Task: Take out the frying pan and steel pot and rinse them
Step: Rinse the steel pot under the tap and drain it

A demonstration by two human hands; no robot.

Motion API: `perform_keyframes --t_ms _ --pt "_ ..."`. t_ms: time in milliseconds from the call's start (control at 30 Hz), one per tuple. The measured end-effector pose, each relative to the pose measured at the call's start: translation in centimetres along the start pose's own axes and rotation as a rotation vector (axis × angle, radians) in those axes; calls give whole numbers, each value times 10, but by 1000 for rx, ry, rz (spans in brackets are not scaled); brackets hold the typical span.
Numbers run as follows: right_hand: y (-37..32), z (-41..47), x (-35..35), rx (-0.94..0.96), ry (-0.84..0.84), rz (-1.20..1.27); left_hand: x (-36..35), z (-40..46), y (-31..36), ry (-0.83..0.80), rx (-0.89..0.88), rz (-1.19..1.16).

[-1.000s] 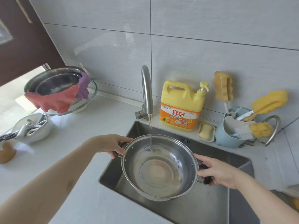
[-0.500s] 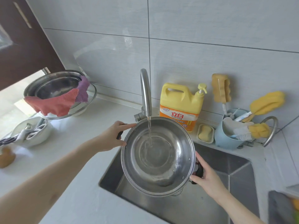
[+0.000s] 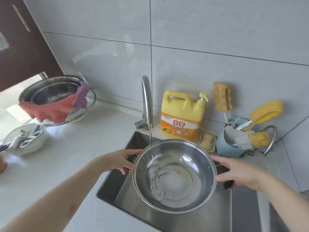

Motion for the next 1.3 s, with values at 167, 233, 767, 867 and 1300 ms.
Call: perform_keyframes --t_ms 167,233,767,867,1300 --pt "38 18 -33 -25 -90 203 21 -11 12 33 18 150" --pt "45 23 -52 16 -56 244 28 -13 13 96 -2 228" --pt "49 2 -24 490 662 -265 -29 8 4 715 -557 410" --pt "52 -8 -17 542 760 -332 -38 4 10 838 -662 495" --pt "8 -69 0 766 1118 -554 -29 -49 71 1229 -1067 731"
Point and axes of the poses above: each hand's wrist, its own z-axis towards the middle knuckle, its own x-axis out of the back of the hand, y = z × x, the point moved 2 cm from there along z, towards the middle knuckle, and after that the axes turned 3 degrees about -x, right-handed, at the moved point
